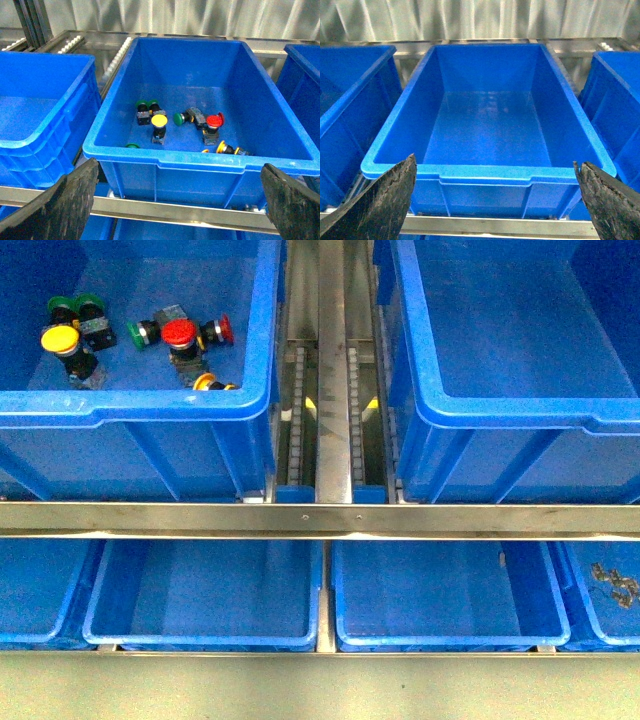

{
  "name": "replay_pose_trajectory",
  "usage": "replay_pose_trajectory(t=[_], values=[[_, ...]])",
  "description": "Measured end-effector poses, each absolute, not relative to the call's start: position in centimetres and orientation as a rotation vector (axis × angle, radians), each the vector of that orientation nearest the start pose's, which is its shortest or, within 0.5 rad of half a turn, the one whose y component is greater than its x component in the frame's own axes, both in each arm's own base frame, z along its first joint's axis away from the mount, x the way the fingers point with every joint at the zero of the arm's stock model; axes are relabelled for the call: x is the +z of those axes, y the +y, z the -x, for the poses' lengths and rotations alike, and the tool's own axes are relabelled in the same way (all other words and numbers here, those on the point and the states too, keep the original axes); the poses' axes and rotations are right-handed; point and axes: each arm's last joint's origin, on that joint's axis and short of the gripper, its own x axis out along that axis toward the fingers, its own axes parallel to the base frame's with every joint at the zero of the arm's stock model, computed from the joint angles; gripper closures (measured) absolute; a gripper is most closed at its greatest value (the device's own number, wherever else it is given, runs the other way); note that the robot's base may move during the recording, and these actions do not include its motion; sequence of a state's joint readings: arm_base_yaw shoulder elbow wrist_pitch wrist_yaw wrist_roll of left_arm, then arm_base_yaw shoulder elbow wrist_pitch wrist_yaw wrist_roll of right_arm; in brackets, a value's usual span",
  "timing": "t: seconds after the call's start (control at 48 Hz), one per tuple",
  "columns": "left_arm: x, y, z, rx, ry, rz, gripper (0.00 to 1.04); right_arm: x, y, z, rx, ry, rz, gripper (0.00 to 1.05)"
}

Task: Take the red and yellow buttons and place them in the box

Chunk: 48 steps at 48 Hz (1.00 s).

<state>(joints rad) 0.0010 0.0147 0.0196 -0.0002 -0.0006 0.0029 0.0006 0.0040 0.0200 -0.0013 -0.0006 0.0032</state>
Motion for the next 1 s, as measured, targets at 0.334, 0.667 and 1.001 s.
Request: replay_pose_trajectory(t=[0.334, 0.667, 1.001], values=[[16.91, 0.01, -9.74, 0.002, -0.005, -0.003, 0.08, 16.99, 0.01, -9.67, 0.001, -0.015, -0.003, 0.07], [16.91, 0.01, -9.74, 0.002, -0.005, -0.003, 0.08, 16.99, 0.01, -9.67, 0.001, -0.015, -0.003, 0.07], [16.91, 0.01, -9.74, 0.002, -0.005, -0.003, 0.08, 16.99, 0.01, -9.67, 0.001, -0.015, -0.003, 0.07]])
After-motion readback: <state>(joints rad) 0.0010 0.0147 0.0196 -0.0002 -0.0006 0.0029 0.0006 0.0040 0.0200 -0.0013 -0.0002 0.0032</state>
